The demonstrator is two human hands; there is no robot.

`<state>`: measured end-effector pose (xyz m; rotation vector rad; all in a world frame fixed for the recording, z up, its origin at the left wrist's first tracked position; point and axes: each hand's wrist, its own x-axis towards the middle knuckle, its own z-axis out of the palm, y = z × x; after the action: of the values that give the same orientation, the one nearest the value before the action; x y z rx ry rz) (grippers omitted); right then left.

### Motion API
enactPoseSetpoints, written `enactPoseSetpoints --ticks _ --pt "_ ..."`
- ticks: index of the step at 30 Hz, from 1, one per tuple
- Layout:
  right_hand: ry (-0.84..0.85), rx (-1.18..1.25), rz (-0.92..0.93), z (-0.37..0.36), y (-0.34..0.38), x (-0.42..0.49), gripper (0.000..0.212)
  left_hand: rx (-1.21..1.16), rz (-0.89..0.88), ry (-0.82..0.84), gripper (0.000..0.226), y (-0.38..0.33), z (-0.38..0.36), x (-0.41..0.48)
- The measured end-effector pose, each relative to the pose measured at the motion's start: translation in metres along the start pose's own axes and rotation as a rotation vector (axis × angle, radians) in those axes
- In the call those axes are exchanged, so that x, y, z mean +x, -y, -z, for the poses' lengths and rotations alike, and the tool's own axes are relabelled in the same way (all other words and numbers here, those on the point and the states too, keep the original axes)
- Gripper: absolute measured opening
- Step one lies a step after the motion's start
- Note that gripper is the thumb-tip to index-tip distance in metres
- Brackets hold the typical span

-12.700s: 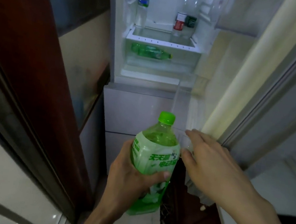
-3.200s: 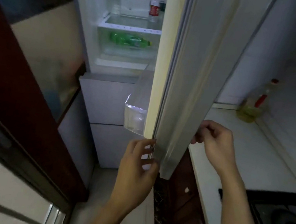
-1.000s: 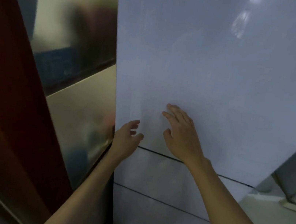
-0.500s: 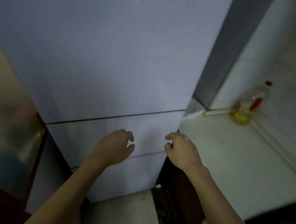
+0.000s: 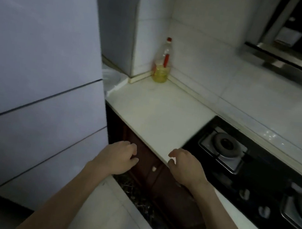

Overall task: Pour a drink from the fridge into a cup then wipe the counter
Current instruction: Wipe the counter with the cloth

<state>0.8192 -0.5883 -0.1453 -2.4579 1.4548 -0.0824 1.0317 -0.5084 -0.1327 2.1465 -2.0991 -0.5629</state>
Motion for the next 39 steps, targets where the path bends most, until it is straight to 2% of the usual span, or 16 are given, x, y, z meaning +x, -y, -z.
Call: enactPoseSetpoints --ticks 10,19,26,32,39 --pt "-0.030 0.060 -0.244 0.033 -0.160 -0.152 0.036 0.128 -0.262 0.004 0.036 -0.193 -0.038 0.014" --pt "-0.210 0.104 -0.536 0.072 -0.301 -0.318 0.033 0.196 -0.582 0.058 0.035 -0.408 -0.095 0.005" --pt "-0.349 0.155 -0.830 0.088 -0.367 -0.439 0.029 0.286 -0.887 0.146 0.032 -0.557 -0.144 -0.005" --pt "-0.353 0.177 -1.090 0.087 -0.408 -0.528 0.033 0.362 -1.139 0.242 0.033 -0.664 -0.187 -0.018" --pt "-0.351 0.157 -1.338 0.097 -0.465 -0.599 0.032 0.382 -1.345 0.337 0.039 -0.778 -0.236 -0.016"
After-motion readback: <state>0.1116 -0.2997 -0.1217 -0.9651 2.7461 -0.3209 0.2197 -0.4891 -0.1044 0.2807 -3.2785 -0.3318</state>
